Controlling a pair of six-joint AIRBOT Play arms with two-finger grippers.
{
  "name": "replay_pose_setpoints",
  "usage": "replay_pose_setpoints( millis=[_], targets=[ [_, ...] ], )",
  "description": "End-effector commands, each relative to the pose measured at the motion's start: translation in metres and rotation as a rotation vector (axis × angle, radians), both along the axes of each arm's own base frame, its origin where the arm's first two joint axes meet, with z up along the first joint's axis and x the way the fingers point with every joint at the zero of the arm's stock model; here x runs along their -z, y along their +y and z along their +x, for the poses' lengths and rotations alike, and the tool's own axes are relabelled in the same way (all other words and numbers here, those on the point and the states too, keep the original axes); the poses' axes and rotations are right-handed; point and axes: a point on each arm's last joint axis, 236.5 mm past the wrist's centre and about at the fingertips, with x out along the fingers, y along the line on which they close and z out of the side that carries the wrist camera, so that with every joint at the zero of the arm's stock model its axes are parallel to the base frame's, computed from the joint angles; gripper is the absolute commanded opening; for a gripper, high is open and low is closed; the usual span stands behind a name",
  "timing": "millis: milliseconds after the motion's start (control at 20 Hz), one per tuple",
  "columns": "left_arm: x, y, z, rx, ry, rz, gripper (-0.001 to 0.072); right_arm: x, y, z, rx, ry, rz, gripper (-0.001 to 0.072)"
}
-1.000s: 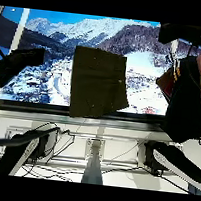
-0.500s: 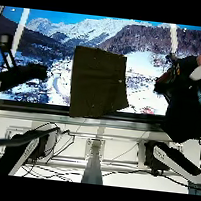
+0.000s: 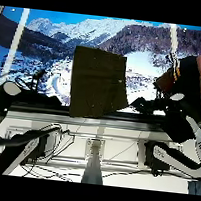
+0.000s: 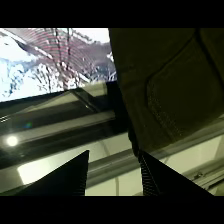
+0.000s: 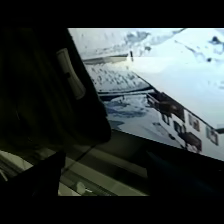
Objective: Fold the clothes and pants, and hang the long-sleeved shirts on hangers.
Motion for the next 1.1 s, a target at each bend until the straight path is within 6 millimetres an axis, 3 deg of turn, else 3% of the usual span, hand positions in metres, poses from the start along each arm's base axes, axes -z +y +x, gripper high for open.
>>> replay_pose_setpoints(
  millis=[0,50,250,300,350,400,450,600,750,900,950,1050],
  targets=[
    [0.030,-0.017,-0.019,-0.082,0.128,-0.086,0.0638,0.001,0.015,0.017,0.101,-0.003,0.108,0.0556],
    [0.035,-0.020,-0.017,-0.116,0.139,-0.104,0.0704,0.002,0.016,0.019,0.104,-0.006,0.114,0.0551],
    [0.056,-0.018,-0.012,-0.174,0.184,-0.095,0.0706,0.012,0.026,0.023,0.064,-0.053,0.044,0.0547],
    [0.059,-0.019,-0.012,-0.186,0.203,-0.101,0.0704,0.014,0.030,0.026,0.043,-0.081,0.022,0.0491],
    [0.062,-0.021,-0.012,-0.199,0.221,-0.110,0.0697,0.015,0.034,0.028,0.018,-0.108,0.004,0.0339],
    [0.065,-0.023,-0.012,-0.205,0.235,-0.120,0.0696,0.014,0.039,0.030,-0.008,-0.131,-0.002,0.0104],
    [0.067,-0.027,-0.012,-0.197,0.238,-0.138,0.0696,0.012,0.043,0.031,-0.027,-0.145,-0.003,0.0040],
    [0.072,-0.038,-0.015,-0.176,0.267,-0.180,0.0681,0.007,0.050,0.034,-0.051,-0.164,0.000,0.0040],
    [0.079,-0.041,-0.028,-0.101,0.296,-0.184,0.0493,0.007,0.057,0.030,-0.078,-0.169,-0.001,0.0040],
    [0.081,-0.040,-0.026,-0.040,0.254,-0.187,0.0116,0.005,0.062,0.028,-0.121,-0.197,0.001,0.0040],
    [0.079,-0.039,-0.021,-0.023,0.231,-0.188,0.0036,0.000,0.062,0.030,-0.143,-0.225,0.002,0.0039],
    [0.068,-0.038,-0.001,0.001,0.180,-0.190,0.0035,-0.021,0.066,0.039,-0.178,-0.285,0.013,0.0039]
  ],
)
